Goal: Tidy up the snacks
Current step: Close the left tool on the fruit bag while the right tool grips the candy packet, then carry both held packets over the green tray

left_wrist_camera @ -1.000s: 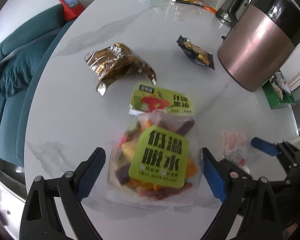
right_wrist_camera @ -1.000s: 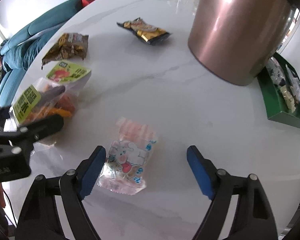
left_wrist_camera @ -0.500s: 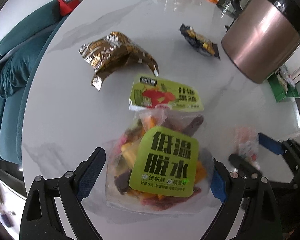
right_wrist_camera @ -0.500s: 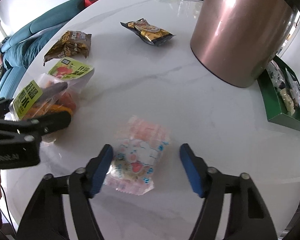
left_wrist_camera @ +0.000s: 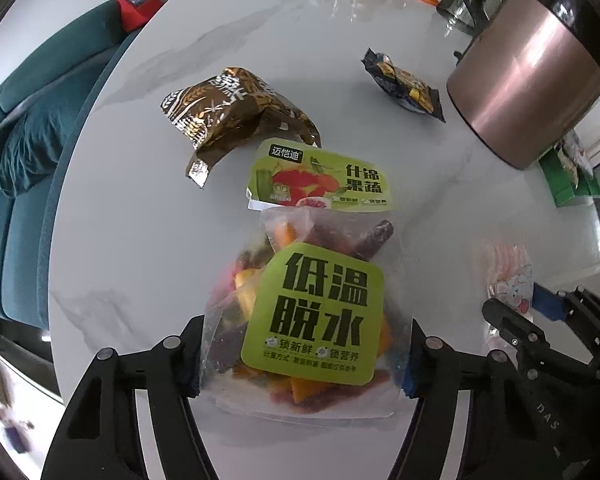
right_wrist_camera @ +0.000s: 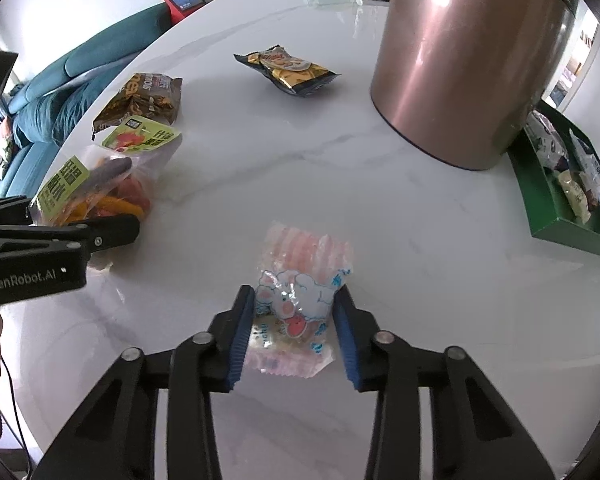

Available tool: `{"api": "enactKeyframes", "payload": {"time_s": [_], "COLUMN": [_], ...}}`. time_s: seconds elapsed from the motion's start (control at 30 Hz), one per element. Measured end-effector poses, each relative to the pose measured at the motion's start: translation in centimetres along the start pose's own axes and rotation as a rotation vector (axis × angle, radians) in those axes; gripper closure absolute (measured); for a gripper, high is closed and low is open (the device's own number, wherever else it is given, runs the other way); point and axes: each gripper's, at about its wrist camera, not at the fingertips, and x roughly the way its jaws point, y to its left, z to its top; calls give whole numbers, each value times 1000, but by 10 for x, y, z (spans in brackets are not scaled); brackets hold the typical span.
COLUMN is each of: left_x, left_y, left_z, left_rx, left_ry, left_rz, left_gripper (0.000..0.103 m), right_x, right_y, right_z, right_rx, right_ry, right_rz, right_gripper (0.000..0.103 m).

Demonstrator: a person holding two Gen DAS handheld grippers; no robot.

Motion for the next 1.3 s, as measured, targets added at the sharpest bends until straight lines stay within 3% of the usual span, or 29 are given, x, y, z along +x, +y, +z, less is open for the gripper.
{"api": "enactKeyframes", "payload": {"time_s": [0.1,0.53,0.87,1.07,1.3], "left_x": [-1,-10,-17,-20,-21], "left_y": [4,-23,-122,-213,-303], "left_z": [-3,-3,-2,0,29], "left_rx": [-5,55,114,135,108], "left_ry": [-1,-7,-23,-27,-83], "left_rz": [-3,-5,-70,-101,-113], "left_gripper": [41,42,42,42,42], "right_x": [-2,-35,-77,-98,-122], "right_y": [-8,-46,-119,-192,-283], "right_z": [-2,-5,-16,-33,-29], "right_rx": [23,83,116,130,99], "right_ry": [3,-30,-72,-84,-134], "right_rz": [32,82,84,95,99], "right_gripper": [103,103,103,103,103]}}
